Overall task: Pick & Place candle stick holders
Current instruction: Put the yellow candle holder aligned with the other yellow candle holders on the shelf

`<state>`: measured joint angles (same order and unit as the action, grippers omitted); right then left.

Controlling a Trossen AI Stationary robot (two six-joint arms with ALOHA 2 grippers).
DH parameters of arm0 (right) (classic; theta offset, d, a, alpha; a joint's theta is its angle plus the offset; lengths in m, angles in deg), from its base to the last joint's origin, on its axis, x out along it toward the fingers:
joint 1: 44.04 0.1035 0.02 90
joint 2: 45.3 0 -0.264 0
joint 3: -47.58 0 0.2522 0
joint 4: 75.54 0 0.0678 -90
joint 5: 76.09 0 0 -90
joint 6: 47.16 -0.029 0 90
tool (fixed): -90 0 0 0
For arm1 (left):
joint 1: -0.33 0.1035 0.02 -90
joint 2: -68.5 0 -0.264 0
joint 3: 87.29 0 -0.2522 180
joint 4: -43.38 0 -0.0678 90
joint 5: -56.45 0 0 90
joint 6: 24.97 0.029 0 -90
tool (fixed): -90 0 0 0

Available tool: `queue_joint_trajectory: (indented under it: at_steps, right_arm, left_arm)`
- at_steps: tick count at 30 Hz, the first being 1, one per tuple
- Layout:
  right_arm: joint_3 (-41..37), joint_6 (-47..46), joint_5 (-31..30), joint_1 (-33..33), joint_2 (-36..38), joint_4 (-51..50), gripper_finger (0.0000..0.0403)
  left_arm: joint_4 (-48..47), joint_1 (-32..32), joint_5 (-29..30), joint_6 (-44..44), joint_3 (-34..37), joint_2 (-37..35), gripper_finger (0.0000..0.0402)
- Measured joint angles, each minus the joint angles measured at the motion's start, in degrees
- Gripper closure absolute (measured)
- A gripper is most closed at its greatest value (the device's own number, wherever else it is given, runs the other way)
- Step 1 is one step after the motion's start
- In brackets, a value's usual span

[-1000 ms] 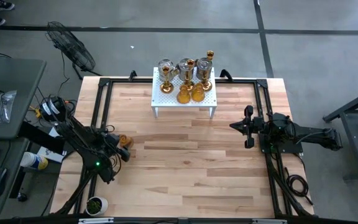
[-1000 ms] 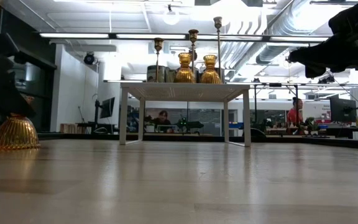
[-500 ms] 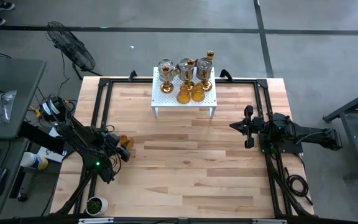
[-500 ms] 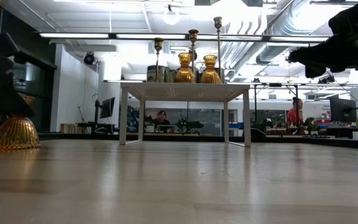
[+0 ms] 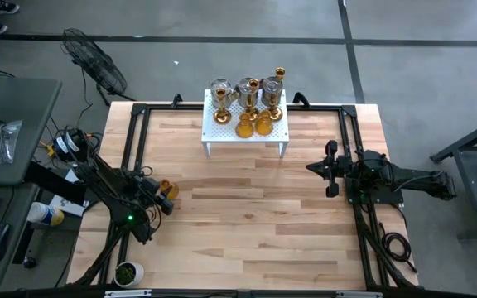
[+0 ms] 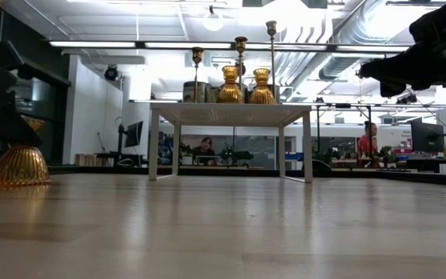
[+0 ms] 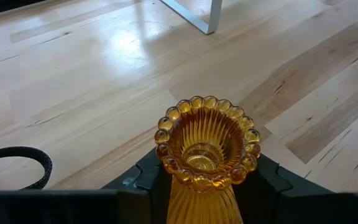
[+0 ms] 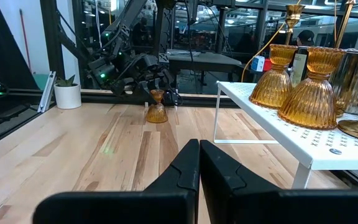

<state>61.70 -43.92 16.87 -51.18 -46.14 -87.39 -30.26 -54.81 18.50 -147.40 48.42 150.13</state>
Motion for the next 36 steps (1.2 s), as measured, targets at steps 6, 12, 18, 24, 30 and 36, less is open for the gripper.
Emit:
queue_joint_trajectory:
  at_steps: [6,12,18,24,30,36]
  right_arm:
    - [-0.02,0.01,0.00,0.00,-0.02,0.02,0.0399]
    - [0.00,0.02,0.00,-0.01,-0.01,0.02,0.0399]
    - [0.00,0.01,-0.01,0.00,-0.01,0.01,0.0399]
    - [-0.01,0.01,-0.01,0.00,-0.02,0.02,0.0399]
    - [0.00,0.00,0.00,0.00,0.00,0.00,0.0399]
    - [-0.01,0.02,0.00,0.00,0.00,0.02,0.0399]
  left_arm:
    - [-0.03,0.02,0.02,0.02,-0.03,0.00,0.0270]
    - [-2.23,0.03,1.45,0.54,-1.96,0.00,0.0270]
    - [-6.20,1.78,2.84,0.66,-4.95,-0.20,0.0271]
    - [-11.26,5.01,5.17,0.67,-8.86,-0.50,0.0271]
    - [-17.07,9.30,6.14,0.68,-13.67,-0.50,0.0271]
    - [-18.19,14.33,10.93,7.26,-19.13,-0.50,0.0271]
